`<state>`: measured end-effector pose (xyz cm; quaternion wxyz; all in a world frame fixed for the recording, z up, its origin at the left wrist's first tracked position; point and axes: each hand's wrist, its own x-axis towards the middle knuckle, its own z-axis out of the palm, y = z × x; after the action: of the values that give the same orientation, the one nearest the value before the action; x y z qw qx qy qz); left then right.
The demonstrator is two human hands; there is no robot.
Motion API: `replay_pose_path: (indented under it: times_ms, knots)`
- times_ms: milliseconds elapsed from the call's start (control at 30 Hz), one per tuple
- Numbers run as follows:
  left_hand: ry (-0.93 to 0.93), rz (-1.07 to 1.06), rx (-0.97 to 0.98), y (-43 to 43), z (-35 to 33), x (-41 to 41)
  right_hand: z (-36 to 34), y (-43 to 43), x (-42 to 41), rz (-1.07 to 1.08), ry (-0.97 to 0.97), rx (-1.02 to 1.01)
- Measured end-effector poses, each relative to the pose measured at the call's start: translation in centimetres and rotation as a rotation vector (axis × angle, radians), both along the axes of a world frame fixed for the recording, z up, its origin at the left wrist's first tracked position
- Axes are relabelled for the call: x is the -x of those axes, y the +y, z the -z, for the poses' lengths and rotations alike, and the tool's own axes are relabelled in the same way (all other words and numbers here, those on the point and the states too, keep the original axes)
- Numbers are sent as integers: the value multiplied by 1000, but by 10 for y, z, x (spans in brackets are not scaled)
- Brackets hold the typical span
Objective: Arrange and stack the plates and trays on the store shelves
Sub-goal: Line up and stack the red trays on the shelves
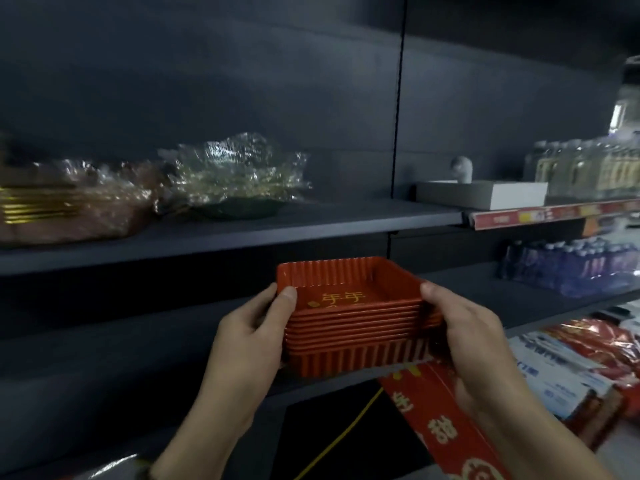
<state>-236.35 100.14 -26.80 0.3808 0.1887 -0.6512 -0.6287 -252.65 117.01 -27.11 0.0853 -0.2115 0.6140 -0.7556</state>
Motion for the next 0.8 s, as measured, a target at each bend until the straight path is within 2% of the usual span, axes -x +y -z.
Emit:
replay_pose_path:
  times_ms: [133,367,600,800]
  knots:
    - [16,10,103,17,-43,-2,-41,20,-2,72,45,34]
    - [30,46,237,10,-116,34,-121,16,24,61,151,24]
    - [4,57,235,-37,-167,103,-178,-29,88,40,100,80]
    - [-52,70,157,-85,-178,171,-184,-85,162,-1,10,82]
